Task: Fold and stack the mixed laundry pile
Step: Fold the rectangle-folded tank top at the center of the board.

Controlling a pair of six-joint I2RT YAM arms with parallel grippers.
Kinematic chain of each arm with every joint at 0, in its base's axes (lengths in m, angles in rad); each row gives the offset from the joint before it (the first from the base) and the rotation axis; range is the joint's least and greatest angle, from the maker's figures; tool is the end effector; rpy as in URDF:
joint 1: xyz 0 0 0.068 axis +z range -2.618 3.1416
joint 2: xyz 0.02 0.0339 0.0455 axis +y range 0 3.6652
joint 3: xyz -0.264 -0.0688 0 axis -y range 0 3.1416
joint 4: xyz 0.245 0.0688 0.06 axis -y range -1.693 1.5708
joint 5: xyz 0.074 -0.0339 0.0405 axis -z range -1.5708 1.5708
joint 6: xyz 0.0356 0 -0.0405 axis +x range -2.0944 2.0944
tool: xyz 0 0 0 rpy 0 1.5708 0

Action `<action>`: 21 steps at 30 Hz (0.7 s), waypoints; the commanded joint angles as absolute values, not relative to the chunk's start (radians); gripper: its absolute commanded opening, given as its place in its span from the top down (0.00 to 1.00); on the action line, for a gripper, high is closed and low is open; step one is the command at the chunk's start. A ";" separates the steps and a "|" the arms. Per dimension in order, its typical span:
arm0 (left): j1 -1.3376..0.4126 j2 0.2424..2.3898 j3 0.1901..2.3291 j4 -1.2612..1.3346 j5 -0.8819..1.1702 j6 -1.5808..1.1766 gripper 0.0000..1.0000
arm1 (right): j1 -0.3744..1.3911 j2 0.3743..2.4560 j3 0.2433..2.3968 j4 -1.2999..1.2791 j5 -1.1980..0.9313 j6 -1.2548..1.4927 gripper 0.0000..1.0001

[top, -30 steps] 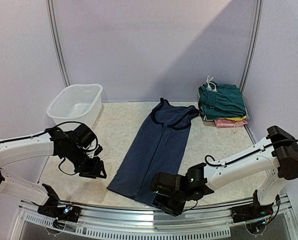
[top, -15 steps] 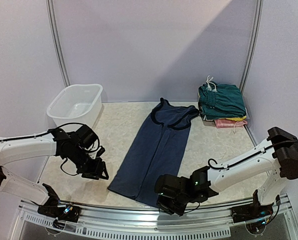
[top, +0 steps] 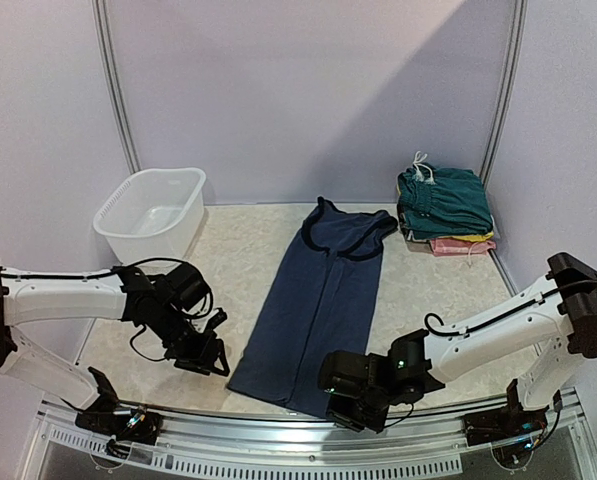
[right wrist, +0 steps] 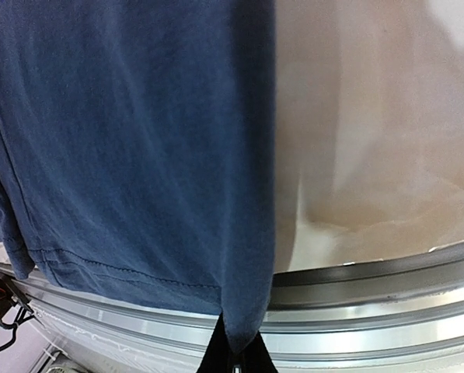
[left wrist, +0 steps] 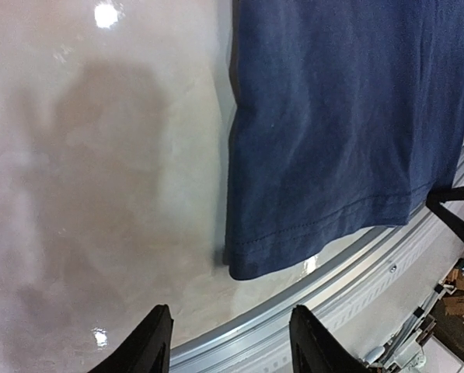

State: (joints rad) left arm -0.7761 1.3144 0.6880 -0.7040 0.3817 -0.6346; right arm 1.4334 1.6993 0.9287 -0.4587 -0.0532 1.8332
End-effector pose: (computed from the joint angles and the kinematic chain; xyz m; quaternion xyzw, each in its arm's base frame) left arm 0.1421 -0.1581 0.1699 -0.0916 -0.9707 0.2197 0.0325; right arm 0.0403 0.3055 0.1445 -0.1912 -0.9664 -0.1679 0.0368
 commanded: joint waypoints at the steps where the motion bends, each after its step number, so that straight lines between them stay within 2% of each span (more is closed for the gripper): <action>1: -0.824 1.356 0.664 -0.650 0.423 -0.628 0.50 | 1.445 1.665 0.885 -0.509 -0.074 1.818 1.00; 9: -0.900 1.391 0.643 -0.606 0.428 -0.644 0.53 | 1.445 1.653 0.872 -0.487 -0.079 1.802 1.00; 21: -0.935 1.483 0.643 -0.503 0.388 -0.669 0.72 | 1.446 1.676 0.878 -0.477 -0.095 1.778 1.00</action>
State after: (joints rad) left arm -0.9157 1.4574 0.6548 -0.5591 0.4095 -0.6605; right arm 1.4334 1.6623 0.8886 -0.4614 -0.0708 1.7916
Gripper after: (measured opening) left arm 0.313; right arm 0.009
